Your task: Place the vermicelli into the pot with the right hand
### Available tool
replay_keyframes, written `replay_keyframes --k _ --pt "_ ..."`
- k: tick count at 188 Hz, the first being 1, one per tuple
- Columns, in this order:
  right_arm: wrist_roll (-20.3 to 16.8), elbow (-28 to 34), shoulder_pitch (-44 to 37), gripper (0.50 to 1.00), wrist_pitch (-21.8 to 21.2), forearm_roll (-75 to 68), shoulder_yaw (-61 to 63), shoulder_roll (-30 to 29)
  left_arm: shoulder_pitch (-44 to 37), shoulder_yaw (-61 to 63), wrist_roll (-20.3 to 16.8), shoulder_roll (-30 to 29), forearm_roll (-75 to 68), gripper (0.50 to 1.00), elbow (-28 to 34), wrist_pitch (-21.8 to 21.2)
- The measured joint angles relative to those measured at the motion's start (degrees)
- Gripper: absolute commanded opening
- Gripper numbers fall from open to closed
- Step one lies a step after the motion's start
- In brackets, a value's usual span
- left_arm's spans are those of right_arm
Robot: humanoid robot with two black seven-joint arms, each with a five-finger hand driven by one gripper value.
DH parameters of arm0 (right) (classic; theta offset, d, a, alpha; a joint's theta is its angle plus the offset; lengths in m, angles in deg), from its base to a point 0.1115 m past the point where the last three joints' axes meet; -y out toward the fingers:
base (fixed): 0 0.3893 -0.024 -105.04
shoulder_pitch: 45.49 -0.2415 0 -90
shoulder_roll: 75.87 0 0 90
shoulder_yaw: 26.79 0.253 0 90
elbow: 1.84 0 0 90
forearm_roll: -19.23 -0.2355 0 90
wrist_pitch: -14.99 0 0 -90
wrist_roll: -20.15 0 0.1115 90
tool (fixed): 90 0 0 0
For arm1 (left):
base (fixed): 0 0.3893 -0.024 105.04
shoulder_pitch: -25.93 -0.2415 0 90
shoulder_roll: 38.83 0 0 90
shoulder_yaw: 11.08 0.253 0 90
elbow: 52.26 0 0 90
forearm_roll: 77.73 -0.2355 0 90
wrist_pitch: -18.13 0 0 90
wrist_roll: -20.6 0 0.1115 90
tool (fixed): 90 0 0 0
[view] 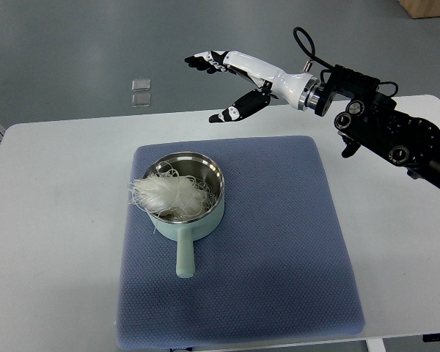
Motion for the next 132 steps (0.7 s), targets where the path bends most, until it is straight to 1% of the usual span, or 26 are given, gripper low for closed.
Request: replay_keyframes --k 31,58,95,110,132 --pt "0.0 -2.9 8.2 0.926 0.5 -10.9 6.6 -0.9 0.0 0.0 0.0 0.0 0.0 1.000 0.0 0.0" --pt "-0.1 -6.0 13.7 0.926 3.4 -27.2 9.9 -2.2 0.0 0.0 0.0 0.0 0.0 1.000 0.0 0.0" --pt "0.1 -9.1 17.3 0.926 7.8 -43.7 10.5 -5.6 0.0 0.0 0.0 0.0 0.0 1.000 0.0 0.0" --pt "0.5 -9.5 18.6 0.926 9.1 -47.2 10.7 -7.0 0.0 0.0 0.0 0.0 0.0 1.000 0.0 0.0" --pt "0.7 -9.6 19.6 0.926 10.4 -48.8 10.9 -8.2 0.0 0.0 0.0 0.0 0.0 1.000 0.0 0.0"
